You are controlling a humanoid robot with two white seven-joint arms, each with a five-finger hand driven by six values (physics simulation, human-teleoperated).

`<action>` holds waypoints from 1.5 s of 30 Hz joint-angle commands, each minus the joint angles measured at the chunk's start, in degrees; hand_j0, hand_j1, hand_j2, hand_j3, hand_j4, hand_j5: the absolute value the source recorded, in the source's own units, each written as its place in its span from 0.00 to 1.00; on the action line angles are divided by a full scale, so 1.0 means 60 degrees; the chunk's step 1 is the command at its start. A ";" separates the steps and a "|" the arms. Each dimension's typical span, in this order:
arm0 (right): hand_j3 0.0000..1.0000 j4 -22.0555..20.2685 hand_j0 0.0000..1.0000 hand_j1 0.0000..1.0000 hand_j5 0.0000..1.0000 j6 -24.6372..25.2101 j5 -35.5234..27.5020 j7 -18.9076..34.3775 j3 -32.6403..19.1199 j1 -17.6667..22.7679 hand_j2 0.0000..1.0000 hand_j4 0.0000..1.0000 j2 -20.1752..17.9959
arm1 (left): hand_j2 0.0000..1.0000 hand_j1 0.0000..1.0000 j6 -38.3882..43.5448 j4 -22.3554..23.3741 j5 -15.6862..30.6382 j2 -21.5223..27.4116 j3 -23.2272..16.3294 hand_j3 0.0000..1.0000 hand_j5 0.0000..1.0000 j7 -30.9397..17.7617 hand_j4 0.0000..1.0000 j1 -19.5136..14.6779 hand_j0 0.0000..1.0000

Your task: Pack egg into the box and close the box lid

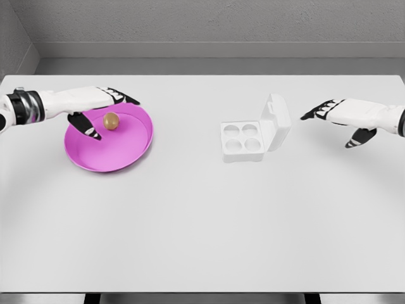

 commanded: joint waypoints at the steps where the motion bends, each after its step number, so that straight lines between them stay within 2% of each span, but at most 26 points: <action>1: 1.00 0.0003 1.00 1.00 1.00 0.0018 -0.0052 -0.0002 -0.0091 0.0015 1.00 1.00 -0.0053 | 1.00 1.00 0.0025 0.0150 -0.0003 -0.0026 0.0121 1.00 1.00 0.0004 1.00 0.0000 1.00; 3: 1.00 0.0003 1.00 1.00 1.00 0.0018 -0.0052 -0.0002 -0.0194 0.0103 1.00 1.00 -0.0009 | 1.00 1.00 0.0025 0.0267 0.0026 -0.0026 0.0136 1.00 1.00 0.0004 1.00 0.0000 1.00; 6: 1.00 0.0047 1.00 1.00 1.00 0.0018 -0.0052 0.0012 -0.0208 0.0073 1.00 1.00 -0.0024 | 1.00 1.00 0.0025 0.0516 -0.0076 -0.0202 0.0531 1.00 1.00 0.0004 1.00 0.0000 1.00; 10: 1.00 0.0091 1.00 1.00 1.00 0.0018 -0.0052 0.0012 -0.0413 0.0117 1.00 1.00 -0.0053 | 1.00 1.00 0.0025 0.0516 -0.0208 -0.0261 0.0502 1.00 1.00 0.0004 1.00 0.0029 1.00; 11: 1.00 0.0310 1.00 1.00 1.00 0.0018 -0.0038 0.0012 -0.0413 0.0132 1.00 1.00 0.0005 | 1.00 1.00 0.0025 0.0516 -0.0413 -0.0261 0.0502 1.00 1.00 0.0004 1.00 0.0044 1.00; 14: 1.00 0.0325 1.00 1.00 1.00 0.0018 -0.0038 0.0012 -0.0413 0.0117 1.00 1.00 -0.0009 | 0.97 0.97 0.0025 0.0516 -0.0340 -0.0319 0.0546 0.97 0.97 0.0004 0.97 0.0044 0.97; 17: 1.00 0.0325 1.00 1.00 1.00 0.0018 -0.0038 0.0012 -0.0413 0.0117 1.00 1.00 -0.0009 | 0.98 0.98 0.0025 0.0795 -0.0281 -0.0349 0.0561 0.98 0.98 0.0004 0.98 0.0029 0.98; 19: 1.00 0.0325 1.00 1.00 1.00 0.0018 -0.0038 0.0012 -0.0399 0.0117 1.00 1.00 0.0005 | 0.97 0.97 0.0025 0.1044 -0.0311 -0.0554 0.0883 0.97 0.97 0.0004 0.97 0.0029 0.97; 32: 1.00 0.0194 1.00 1.00 1.00 0.0018 -0.0023 0.0012 -0.0369 0.0132 1.00 1.00 0.0108 | 0.95 0.95 0.0025 0.1058 -0.0413 -0.0598 0.0810 0.95 0.95 0.0004 0.95 0.0161 0.95; 36: 1.00 0.0194 1.00 1.00 1.00 0.0018 -0.0038 0.0012 -0.0369 0.0117 1.00 1.00 0.0078 | 0.89 0.89 0.0025 0.1205 -0.0413 -0.0612 0.0868 0.89 0.89 0.0004 0.89 0.0161 0.89; 45: 1.00 0.0223 1.00 1.00 1.00 0.0018 -0.0038 -0.0002 -0.0399 0.0132 1.00 1.00 0.0093 | 0.89 0.89 0.0025 0.1424 -0.0428 -0.0612 0.0883 0.89 0.89 0.0004 0.89 0.0176 0.89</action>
